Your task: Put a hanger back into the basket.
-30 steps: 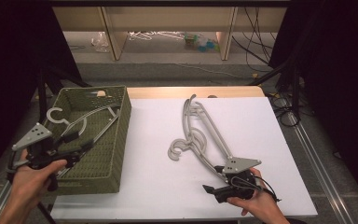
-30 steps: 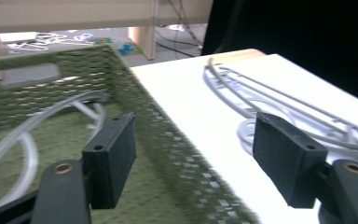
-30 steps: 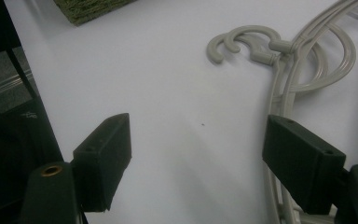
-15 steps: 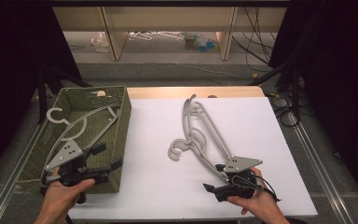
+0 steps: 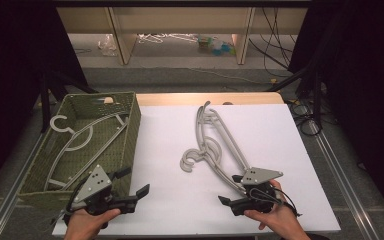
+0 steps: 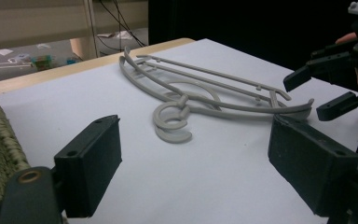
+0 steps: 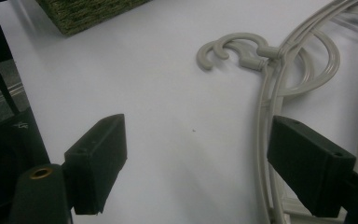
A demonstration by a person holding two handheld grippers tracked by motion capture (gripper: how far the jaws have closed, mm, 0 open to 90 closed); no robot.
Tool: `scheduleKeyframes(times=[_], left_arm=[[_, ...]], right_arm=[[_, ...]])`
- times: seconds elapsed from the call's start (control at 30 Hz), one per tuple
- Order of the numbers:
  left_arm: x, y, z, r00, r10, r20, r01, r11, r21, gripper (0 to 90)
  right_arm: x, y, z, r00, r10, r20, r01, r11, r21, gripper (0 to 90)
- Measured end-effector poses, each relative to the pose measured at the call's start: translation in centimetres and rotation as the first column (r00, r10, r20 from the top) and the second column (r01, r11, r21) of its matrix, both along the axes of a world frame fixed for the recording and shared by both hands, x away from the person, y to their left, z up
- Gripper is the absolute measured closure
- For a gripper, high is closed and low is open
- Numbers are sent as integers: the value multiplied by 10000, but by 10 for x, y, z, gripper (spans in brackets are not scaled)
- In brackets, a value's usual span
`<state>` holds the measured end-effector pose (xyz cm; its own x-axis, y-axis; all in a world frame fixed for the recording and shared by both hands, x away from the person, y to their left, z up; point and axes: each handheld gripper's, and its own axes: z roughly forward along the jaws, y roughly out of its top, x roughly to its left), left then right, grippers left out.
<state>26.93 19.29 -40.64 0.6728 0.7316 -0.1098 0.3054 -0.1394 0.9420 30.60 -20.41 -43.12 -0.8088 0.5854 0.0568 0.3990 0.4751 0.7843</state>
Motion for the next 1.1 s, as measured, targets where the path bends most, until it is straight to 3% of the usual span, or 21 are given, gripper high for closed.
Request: scheduleKeyframes(times=[0.1, 0.27, 0.4, 0.43, 0.47, 0.5, 0.67, 0.73, 0.87, 0.97, 1.1], left_arm=[[-2, -1, -2, 9998, -115, 164, 111, 9997, 197, 168], [-7, -5, -9, 9999, 12, 149, -12, 10000, 49, 168], [-9, -7, -13, 9992, -157, 361, 144, 9992, 360, 168], [-11, -9, -15, 9999, -67, 151, 64, 9998, 205, 168], [-11, -8, -17, 9995, -202, 249, 198, 9996, 179, 166], [-13, -9, -19, 9999, -109, 96, 107, 9998, 156, 163], [-14, -7, -24, 9996, -133, 246, 118, 9981, 605, 162], [-15, -7, -24, 9996, -124, 245, 110, 9985, 540, 163], [-13, -9, -26, 9995, -200, 234, 188, 9984, 534, 163], [-13, -11, -28, 9995, -271, 155, 264, 9988, 424, 162], [-13, -11, -27, 9990, -355, 258, 336, 9971, 682, 163]], right_arm=[[0, 1, 0, 10000, 33, 42, -33, 10000, -16, 210], [-1, 1, 0, 9999, 72, 106, -72, 10000, -19, 211], [-1, 1, 1, 10000, 13, 58, -13, 10000, 1, 211], [0, 1, 1, 10000, 24, 53, -24, 10000, -7, 211], [0, 1, 0, 10000, 35, 75, -35, 10000, -22, 211], [0, 2, 0, 10000, 0, 90, 0, 10000, -50, 212], [2, 4, 0, 9998, 38, 192, -33, 9997, -237, 216], [5, 6, 0, 9993, 95, 371, -81, 9992, -383, 222], [20, 9, 1, 9954, -293, 916, 395, 9930, -1117, 243], [35, 8, -4, 9969, -489, 619, 555, 9925, -1094, 258], [46, 11, -7, 9961, -755, 455, 814, 9856, -1480, 309]])
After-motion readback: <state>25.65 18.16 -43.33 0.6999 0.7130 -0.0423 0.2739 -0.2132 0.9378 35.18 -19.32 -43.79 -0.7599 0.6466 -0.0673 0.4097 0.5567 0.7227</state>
